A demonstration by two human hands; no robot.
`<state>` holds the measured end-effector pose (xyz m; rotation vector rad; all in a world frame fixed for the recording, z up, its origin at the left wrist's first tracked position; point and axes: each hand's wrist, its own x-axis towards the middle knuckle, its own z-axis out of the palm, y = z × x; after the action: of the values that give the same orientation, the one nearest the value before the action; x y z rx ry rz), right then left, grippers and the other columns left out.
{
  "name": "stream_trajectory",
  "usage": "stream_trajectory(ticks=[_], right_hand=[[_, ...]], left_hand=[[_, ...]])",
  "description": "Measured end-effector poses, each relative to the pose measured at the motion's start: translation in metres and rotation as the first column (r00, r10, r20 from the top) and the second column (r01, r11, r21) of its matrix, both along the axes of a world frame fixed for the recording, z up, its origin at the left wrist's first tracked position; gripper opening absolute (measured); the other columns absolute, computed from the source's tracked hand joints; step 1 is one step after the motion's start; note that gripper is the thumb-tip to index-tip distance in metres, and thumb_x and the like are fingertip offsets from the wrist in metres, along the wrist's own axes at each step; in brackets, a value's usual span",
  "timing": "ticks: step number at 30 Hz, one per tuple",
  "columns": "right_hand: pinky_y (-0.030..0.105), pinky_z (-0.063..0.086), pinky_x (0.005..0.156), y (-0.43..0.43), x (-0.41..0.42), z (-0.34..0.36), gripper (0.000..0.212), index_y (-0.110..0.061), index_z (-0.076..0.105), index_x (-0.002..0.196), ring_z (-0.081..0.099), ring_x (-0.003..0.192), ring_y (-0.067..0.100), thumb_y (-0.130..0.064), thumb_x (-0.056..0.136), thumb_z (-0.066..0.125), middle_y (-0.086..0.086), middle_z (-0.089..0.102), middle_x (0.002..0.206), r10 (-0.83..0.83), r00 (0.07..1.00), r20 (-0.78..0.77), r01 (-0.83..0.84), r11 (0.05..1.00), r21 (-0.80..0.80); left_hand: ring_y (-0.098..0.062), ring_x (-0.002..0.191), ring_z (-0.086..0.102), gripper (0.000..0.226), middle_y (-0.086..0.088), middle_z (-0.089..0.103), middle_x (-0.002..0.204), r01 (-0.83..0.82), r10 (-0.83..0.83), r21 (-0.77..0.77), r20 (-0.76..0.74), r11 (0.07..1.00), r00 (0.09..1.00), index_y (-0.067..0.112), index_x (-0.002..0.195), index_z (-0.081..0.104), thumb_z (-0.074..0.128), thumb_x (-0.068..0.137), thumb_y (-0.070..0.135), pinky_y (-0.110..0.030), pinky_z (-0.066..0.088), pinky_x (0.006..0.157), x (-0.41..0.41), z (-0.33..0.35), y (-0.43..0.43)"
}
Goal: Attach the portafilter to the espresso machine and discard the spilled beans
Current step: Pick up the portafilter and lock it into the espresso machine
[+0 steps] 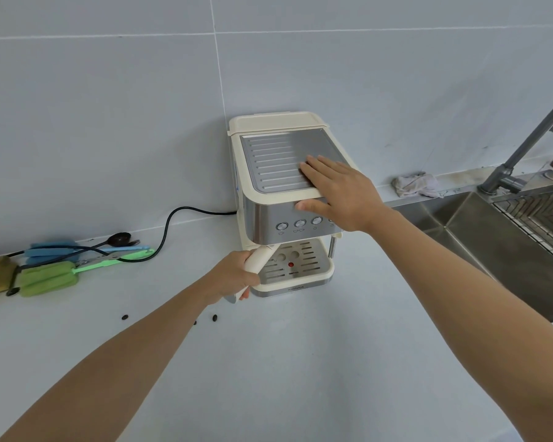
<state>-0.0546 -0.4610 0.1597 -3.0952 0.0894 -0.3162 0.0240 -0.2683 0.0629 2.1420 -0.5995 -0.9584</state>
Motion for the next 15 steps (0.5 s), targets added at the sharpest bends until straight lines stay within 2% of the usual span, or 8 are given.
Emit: stream_trajectory(ticks=[2,4,6,9,15], right_hand=[[0.038,0.023,0.112,0.0,0.0,0.0,0.07,-0.007,0.032,0.137,0.027,0.138,0.027,-0.052,0.086,0.044,0.011,0.033,0.148,0.005,1.0,-0.005,-0.005,1.0,-0.001],[0.039,0.024,0.112,0.001,0.0,0.001,0.077,-0.007,0.032,0.137,0.027,0.138,0.027,-0.06,0.082,0.038,0.011,0.034,0.148,0.001,1.0,-0.01,-0.001,1.0,-0.004],[0.038,0.022,0.113,0.001,0.0,0.001,0.074,-0.008,0.03,0.138,0.025,0.139,0.026,-0.058,0.084,0.038,0.011,0.032,0.149,-0.005,1.0,-0.017,0.005,1.0,0.002],[0.036,0.02,0.113,0.001,-0.001,0.001,0.067,-0.008,0.029,0.139,0.023,0.14,0.025,-0.048,0.088,0.045,0.009,0.029,0.15,0.0,1.0,-0.009,0.0,1.0,0.002],[0.037,0.018,0.114,0.002,-0.002,0.002,0.067,-0.008,0.026,0.14,0.021,0.14,0.025,-0.048,0.088,0.043,0.01,0.027,0.151,-0.009,1.0,-0.028,0.009,1.0,0.001]], left_hand=[[-0.009,0.035,0.048,0.022,-0.005,0.048,0.066,-0.029,0.029,-0.012,-0.015,1.0,0.999,0.007,0.098,0.048,0.054,0.078,-0.001,-0.015,0.036,0.035,-0.006,-0.002,-0.002],[-0.014,0.043,0.049,0.025,-0.004,0.048,0.07,-0.061,0.061,-0.023,-0.03,0.998,0.998,0.006,0.102,0.047,0.055,0.079,0.0,-0.02,0.039,0.042,-0.011,-0.005,-0.005],[-0.015,0.045,0.049,0.026,-0.003,0.048,0.071,-0.093,0.093,-0.024,-0.027,0.995,0.995,0.007,0.102,0.046,0.055,0.078,0.001,-0.022,0.04,0.046,-0.018,-0.007,-0.008],[-0.014,0.047,0.05,0.026,-0.002,0.047,0.074,-0.15,0.148,-0.027,-0.053,0.988,0.988,0.009,0.102,0.044,0.052,0.079,0.002,-0.021,0.037,0.043,-0.031,-0.009,-0.015],[-0.013,0.05,0.049,0.022,0.0,0.044,0.076,-0.285,0.279,-0.052,-0.1,0.957,0.955,0.014,0.099,0.04,0.048,0.081,0.005,-0.021,0.035,0.042,-0.056,-0.012,-0.033]])
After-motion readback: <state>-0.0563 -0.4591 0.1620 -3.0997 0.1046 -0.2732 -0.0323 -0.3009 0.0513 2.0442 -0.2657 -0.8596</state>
